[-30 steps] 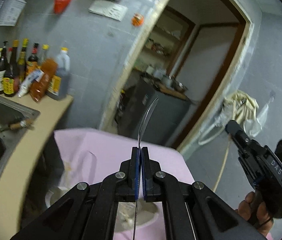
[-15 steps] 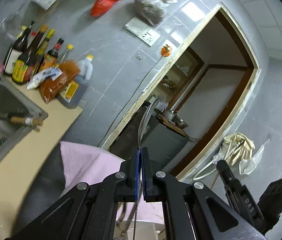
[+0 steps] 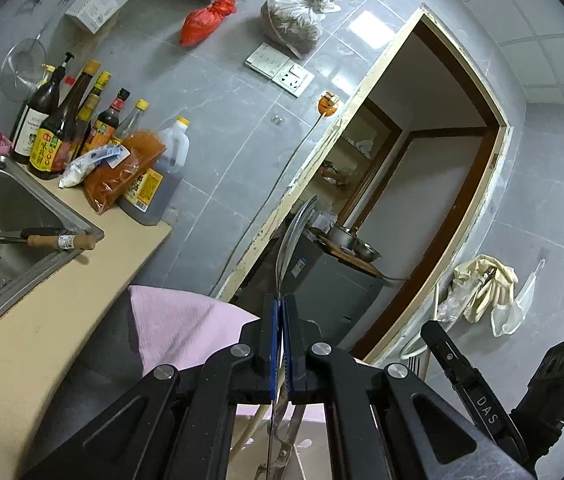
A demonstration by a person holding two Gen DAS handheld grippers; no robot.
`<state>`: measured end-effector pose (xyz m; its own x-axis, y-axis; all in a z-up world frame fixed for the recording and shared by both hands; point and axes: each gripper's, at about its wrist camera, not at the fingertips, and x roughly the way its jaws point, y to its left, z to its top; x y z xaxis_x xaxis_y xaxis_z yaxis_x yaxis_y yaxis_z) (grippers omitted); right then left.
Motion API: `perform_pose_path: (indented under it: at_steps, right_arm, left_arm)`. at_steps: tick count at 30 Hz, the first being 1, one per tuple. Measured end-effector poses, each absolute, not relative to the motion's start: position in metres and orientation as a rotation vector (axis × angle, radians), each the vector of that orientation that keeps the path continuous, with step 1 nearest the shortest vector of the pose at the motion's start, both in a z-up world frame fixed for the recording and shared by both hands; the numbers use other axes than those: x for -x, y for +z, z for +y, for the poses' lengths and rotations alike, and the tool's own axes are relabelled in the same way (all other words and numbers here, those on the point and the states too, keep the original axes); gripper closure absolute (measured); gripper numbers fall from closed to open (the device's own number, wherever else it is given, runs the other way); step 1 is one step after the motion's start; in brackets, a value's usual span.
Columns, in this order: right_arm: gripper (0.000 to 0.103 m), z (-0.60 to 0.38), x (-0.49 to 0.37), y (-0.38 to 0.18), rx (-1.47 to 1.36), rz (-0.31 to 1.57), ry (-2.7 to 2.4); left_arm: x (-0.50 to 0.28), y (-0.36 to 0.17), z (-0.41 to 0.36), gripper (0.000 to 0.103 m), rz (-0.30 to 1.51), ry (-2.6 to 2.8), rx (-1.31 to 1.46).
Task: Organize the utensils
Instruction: 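Carry the spoon and chopstick up to the white caddy with both tools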
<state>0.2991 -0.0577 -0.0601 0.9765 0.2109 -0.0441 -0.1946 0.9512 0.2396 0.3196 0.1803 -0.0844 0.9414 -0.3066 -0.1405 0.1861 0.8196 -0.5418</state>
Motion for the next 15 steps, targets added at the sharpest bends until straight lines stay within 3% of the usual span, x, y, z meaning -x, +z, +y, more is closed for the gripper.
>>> perform_pose_path:
  at_steps: [15]
  right_arm:
    - [0.098,-0.067,-0.292,-0.079,-0.262,0.113,0.262]
  left_arm:
    - [-0.303,-0.097,0.163,0.100,0.233,-0.244,0.410]
